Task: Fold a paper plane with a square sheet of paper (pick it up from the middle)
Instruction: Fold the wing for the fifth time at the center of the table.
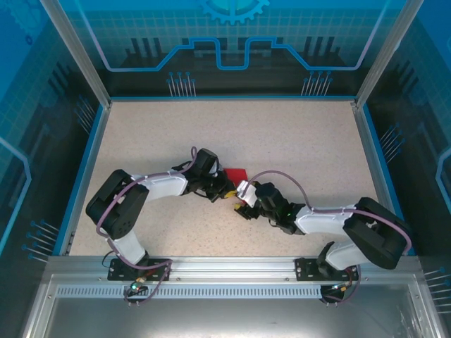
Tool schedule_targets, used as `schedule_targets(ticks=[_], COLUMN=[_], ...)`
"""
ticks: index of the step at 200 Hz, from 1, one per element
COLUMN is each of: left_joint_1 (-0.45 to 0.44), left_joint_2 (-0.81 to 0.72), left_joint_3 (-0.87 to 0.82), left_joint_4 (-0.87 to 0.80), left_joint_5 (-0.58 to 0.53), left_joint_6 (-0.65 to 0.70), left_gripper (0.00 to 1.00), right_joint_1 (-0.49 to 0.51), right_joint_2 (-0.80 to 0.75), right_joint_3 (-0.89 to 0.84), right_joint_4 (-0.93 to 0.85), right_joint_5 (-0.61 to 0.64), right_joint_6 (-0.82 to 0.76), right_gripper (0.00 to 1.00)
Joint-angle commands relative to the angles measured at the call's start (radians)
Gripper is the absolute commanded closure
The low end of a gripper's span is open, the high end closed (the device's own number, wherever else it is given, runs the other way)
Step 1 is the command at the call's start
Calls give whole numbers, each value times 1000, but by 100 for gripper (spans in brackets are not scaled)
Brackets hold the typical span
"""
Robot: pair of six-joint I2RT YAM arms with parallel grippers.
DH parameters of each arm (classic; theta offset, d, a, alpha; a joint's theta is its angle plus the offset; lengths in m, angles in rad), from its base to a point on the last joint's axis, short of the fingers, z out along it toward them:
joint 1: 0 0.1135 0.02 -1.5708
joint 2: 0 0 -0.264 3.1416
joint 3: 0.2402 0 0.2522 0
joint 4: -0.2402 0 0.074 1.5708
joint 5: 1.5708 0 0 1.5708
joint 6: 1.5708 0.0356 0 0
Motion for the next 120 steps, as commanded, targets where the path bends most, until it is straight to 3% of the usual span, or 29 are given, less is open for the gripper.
schedule_targets(ticks=[1,49,80,120], left_joint_1=[-3,-3,-3,-3], left_joint_2=[-21,-26,-29,-35], left_joint_3=[28,35,39,44], left_joint_4=[-41,-71,-86,-95], left_joint_5=[-16,-33,-45,-51], left_joint_6=[-26,-23,-19,-16], left_gripper=[99,99,100,99], right_joint_1=[25,51,62,83], right_joint_2=[62,189,211,210], right_joint_3=[2,-22,-19,-30], right_joint_4=[159,377,380,362], right_joint_5=[65,191,197,215], right_joint_6=[-50,-53,-87,-117], right_gripper=[27,35,51,57])
